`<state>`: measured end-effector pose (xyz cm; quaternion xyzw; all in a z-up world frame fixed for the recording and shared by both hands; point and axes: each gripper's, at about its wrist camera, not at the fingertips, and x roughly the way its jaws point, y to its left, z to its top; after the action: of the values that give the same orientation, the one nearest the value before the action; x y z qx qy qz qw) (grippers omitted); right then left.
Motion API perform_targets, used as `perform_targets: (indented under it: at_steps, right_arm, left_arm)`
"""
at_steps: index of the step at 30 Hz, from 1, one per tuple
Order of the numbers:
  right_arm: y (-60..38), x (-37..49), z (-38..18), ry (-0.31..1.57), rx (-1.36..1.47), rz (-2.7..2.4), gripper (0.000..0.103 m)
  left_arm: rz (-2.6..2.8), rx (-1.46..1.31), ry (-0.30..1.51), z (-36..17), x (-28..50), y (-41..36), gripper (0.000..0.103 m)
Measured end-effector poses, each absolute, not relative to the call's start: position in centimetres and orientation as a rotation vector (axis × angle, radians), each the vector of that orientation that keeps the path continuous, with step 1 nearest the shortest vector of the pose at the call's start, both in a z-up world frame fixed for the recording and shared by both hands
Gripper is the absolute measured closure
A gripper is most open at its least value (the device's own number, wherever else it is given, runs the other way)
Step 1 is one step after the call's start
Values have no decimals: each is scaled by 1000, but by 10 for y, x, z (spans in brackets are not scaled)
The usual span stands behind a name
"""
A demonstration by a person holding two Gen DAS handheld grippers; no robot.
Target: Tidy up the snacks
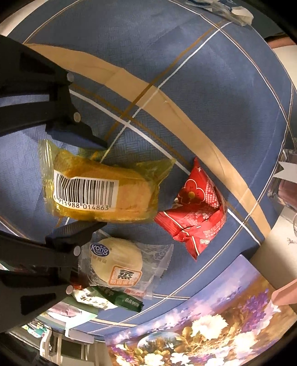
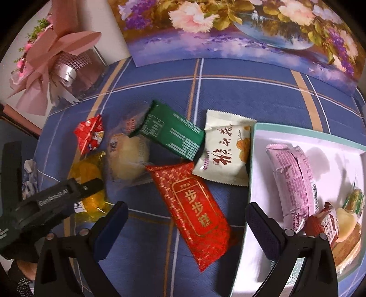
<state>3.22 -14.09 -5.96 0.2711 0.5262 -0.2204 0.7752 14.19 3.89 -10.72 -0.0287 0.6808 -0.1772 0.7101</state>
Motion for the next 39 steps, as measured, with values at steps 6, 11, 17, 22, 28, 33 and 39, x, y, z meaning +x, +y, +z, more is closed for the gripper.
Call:
perform_targets:
  at_steps: [6, 11, 17, 22, 28, 33, 39]
  right_arm:
    - [-138, 39, -73, 1163, 599, -449, 0]
    - [-134, 42, -88, 1187, 599, -442, 0]
    - [-125, 49, -91, 1189, 544, -434, 0]
    - [-121, 53, -98, 1217, 526, -421, 0]
    - [-124, 57, -96, 1181, 639, -345, 0]
    - [-125, 58, -95, 1176, 635, -354, 0]
    - [-126, 57, -100, 1219, 548, -418, 0]
  left_arm:
    - [-401, -49, 1514, -107, 142, 39, 43]
    - [-403, -58, 1520, -111, 148, 36, 43]
    - [-405, -51, 1520, -117, 150, 33, 43]
    - [-403, -51, 1520, -116, 149, 32, 43]
    - [-409, -56, 1524, -114, 149, 33, 43]
    - [-416, -58, 1526, -115, 151, 36, 43]
    - [-412, -48, 1523, -115, 150, 36, 43]
